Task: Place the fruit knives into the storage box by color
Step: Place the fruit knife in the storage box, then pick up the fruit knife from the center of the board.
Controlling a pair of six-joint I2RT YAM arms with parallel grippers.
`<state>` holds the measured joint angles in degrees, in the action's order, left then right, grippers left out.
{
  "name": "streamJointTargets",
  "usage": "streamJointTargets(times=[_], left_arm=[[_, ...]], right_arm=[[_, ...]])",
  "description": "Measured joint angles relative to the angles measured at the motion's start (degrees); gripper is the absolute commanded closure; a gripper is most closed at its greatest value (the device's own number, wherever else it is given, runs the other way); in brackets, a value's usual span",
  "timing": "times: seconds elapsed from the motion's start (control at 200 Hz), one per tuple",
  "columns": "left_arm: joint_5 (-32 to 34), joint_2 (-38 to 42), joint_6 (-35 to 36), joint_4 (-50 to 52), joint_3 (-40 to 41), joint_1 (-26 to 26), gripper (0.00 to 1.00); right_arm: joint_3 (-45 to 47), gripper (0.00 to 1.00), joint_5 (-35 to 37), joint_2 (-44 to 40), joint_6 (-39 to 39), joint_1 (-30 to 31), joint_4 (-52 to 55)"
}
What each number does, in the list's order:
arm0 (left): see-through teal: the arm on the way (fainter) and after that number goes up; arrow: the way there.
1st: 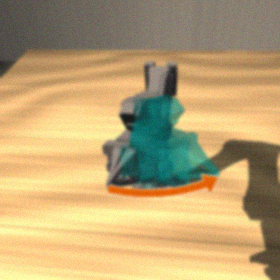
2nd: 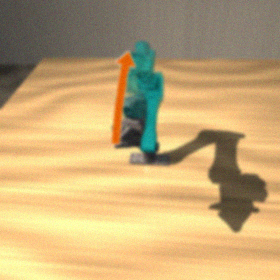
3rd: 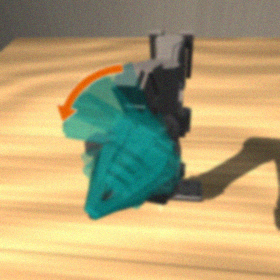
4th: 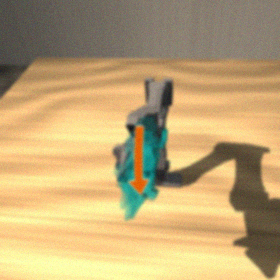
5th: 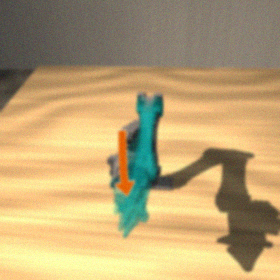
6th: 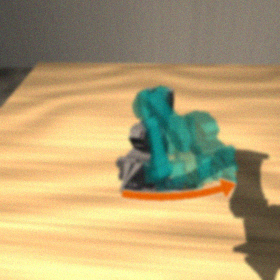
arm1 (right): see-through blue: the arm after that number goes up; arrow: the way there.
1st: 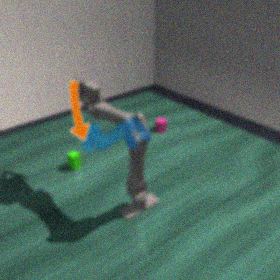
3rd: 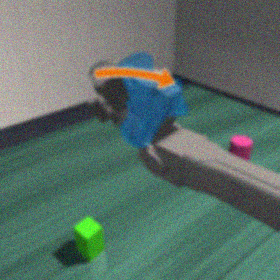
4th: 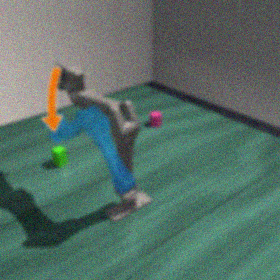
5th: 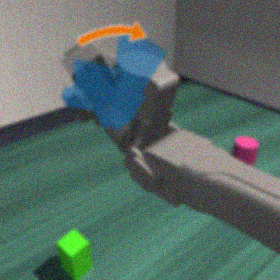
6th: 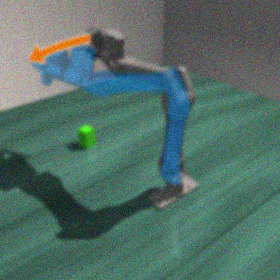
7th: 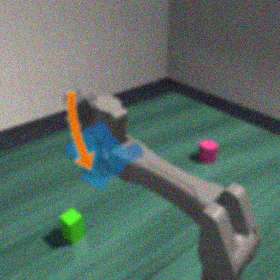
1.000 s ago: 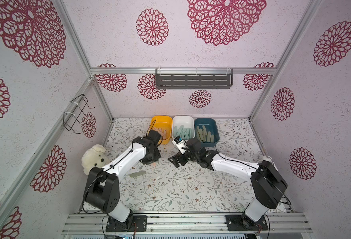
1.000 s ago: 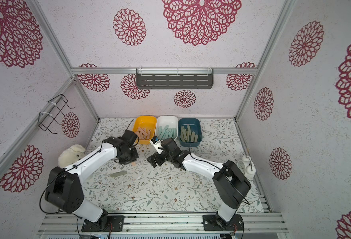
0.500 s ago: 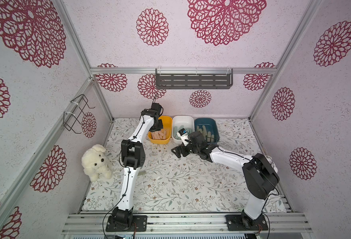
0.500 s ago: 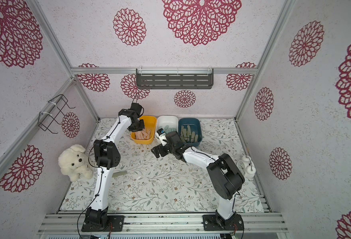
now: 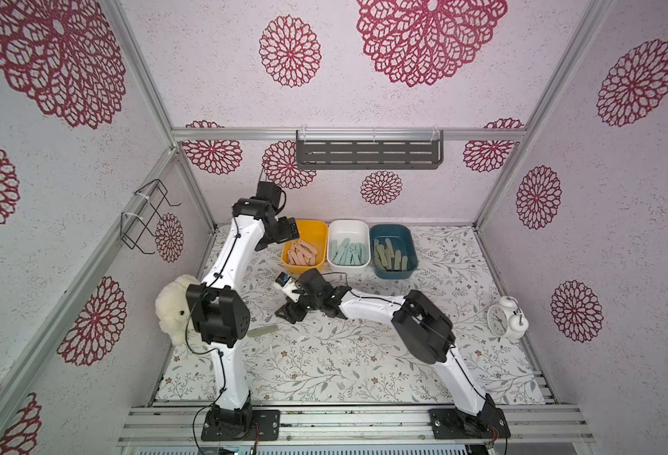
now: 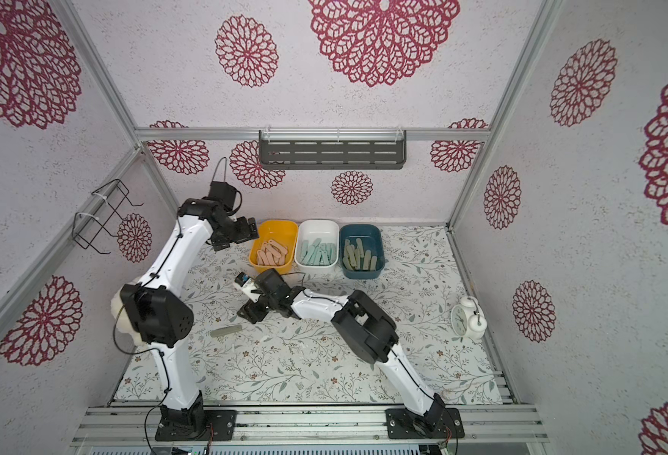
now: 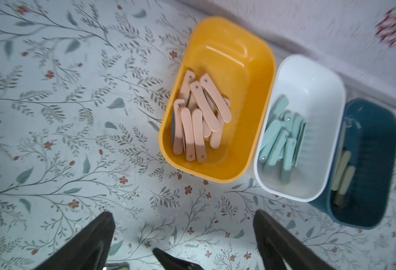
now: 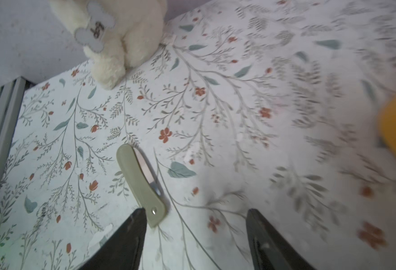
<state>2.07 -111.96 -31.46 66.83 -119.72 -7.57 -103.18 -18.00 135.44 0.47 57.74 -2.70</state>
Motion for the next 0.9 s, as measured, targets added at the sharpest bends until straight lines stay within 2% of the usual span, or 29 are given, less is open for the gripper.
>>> streamJointTargets(times=[0.12, 0.255, 0.335, 0.51, 0.71, 0.801, 0.901], left_arm=[[-1.46, 5.53, -0.37, -1.11, 5.07, 3.56, 0.02], [-2.86, 6.23, -0.33, -1.57, 10.32, 4.24, 0.01], [-3.76, 6.25, -0.31, -1.73, 13.14, 4.42, 0.01], [-5.95, 6.73, -0.35, -3.1, 16.35, 4.9, 0.01], [-7.34, 8.46, -0.33, -4.35, 16.76, 5.66, 0.01], [-7.82, 9.05, -0.35, -4.61, 16.7, 5.88, 0.01], [-8.17, 9.29, -0.37, -4.63, 16.7, 5.92, 0.01]], right_arm=[[-19.67, 0.25, -1.7, 13.33, -3.06, 2.73, 7.78], [-47.63, 0.21, -2.8, 28.37, -6.21, 4.0, 20.15], [-59.47, 0.22, -3.28, 34.25, -7.23, 4.13, 26.91], [-61.77, 0.25, -3.48, 33.83, -9.55, 4.13, 35.47], [-63.39, 0.21, -4.33, 33.03, -12.48, 4.42, 43.15], [-58.18, 0.18, -4.31, 29.68, -13.75, 4.55, 43.91], [-44.48, 0.15, -3.98, 21.92, -15.17, 4.74, 41.29]])
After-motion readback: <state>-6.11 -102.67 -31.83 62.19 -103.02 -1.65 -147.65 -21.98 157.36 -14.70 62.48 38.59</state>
